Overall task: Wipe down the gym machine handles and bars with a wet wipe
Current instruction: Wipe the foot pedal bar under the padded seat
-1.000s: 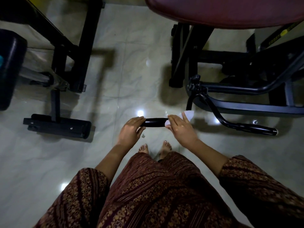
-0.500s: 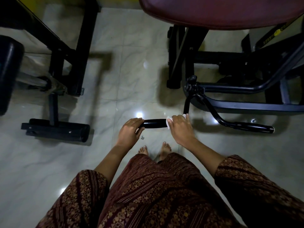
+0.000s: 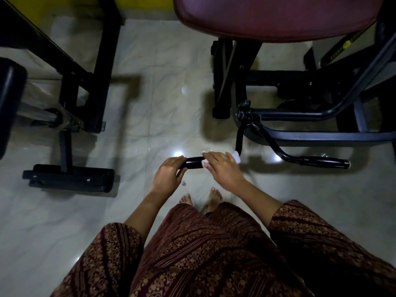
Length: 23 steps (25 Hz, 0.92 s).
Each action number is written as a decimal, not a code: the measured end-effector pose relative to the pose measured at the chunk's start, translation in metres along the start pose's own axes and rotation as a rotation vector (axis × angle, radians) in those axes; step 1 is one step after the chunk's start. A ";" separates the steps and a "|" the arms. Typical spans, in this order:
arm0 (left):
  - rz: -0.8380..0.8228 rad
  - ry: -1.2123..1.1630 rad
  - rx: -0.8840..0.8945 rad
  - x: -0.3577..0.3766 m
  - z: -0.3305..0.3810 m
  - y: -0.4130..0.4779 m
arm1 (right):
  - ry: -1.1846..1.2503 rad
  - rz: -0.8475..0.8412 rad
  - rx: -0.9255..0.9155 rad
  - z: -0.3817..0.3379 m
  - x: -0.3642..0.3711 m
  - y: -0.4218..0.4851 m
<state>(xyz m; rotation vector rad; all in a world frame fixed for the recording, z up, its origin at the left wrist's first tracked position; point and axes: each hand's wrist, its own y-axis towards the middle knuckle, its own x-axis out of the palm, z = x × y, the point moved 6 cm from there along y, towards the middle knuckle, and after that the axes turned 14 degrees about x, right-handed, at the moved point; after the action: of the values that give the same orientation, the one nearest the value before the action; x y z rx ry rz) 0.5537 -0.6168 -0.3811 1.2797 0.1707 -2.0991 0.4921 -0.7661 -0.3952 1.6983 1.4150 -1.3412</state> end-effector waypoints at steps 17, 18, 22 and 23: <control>0.006 -0.109 -0.199 -0.014 -0.017 -0.018 | -0.060 -0.041 -0.045 -0.042 0.022 -0.002; -0.011 -0.100 -0.147 -0.012 -0.012 -0.013 | -0.072 -0.034 -0.004 -0.025 0.019 -0.002; -0.100 -0.132 -0.067 -0.002 0.007 0.006 | -0.055 -0.128 0.173 0.020 0.008 -0.003; -0.117 -0.136 -0.051 -0.001 0.011 0.009 | -0.009 -0.156 0.253 0.026 0.005 -0.003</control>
<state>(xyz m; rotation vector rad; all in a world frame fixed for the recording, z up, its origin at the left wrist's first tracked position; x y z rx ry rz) 0.5510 -0.6285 -0.3725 1.1163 0.2428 -2.2576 0.4800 -0.7863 -0.4086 1.7650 1.4478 -1.6724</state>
